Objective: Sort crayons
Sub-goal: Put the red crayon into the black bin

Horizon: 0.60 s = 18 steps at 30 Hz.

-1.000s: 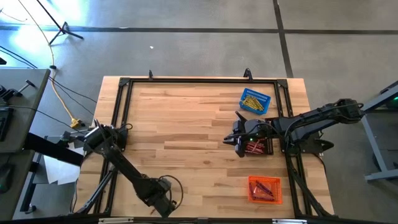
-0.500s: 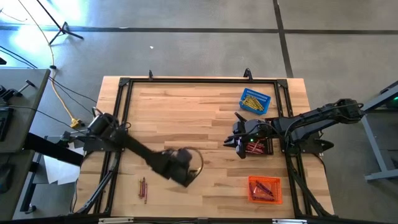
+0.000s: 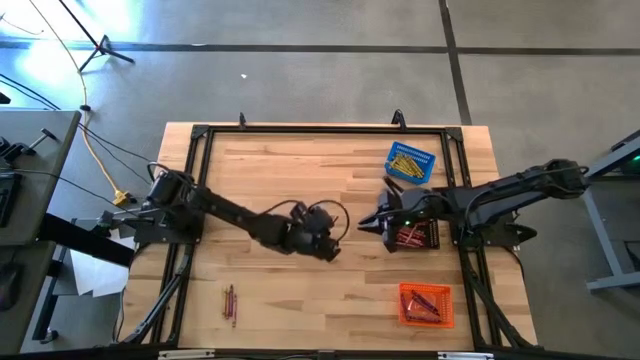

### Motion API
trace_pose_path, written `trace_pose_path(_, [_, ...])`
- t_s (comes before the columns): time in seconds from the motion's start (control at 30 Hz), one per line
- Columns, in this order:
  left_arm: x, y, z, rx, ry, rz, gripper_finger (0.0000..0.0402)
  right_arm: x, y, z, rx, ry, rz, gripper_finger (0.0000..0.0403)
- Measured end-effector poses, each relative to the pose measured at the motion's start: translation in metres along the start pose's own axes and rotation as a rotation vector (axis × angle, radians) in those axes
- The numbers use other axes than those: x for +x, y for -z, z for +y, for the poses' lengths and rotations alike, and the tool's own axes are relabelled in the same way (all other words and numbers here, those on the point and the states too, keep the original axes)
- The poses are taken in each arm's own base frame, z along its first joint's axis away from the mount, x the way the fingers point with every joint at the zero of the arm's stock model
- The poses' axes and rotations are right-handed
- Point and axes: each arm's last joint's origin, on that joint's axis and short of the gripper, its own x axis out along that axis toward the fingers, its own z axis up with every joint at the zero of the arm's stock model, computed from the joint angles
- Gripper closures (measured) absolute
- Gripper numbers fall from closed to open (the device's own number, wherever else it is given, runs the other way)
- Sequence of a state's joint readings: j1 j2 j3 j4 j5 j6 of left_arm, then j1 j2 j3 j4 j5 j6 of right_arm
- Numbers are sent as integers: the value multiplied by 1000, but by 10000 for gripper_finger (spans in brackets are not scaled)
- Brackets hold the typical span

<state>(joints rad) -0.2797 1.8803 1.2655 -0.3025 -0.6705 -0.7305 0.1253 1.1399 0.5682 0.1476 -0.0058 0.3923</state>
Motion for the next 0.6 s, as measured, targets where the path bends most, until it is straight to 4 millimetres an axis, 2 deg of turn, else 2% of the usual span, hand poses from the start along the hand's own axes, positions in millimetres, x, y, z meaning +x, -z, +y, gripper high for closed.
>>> trace_pose_path(0.27, [14, -31, 17, 11, 8, -83, 401, -38, -2, -3, 32, 138, 6, 343])
trace_pose_path(0.6, [28, -85, 25, 78, 397, -320, 401, -79, 11, -15, 163, 405, 35, 343])
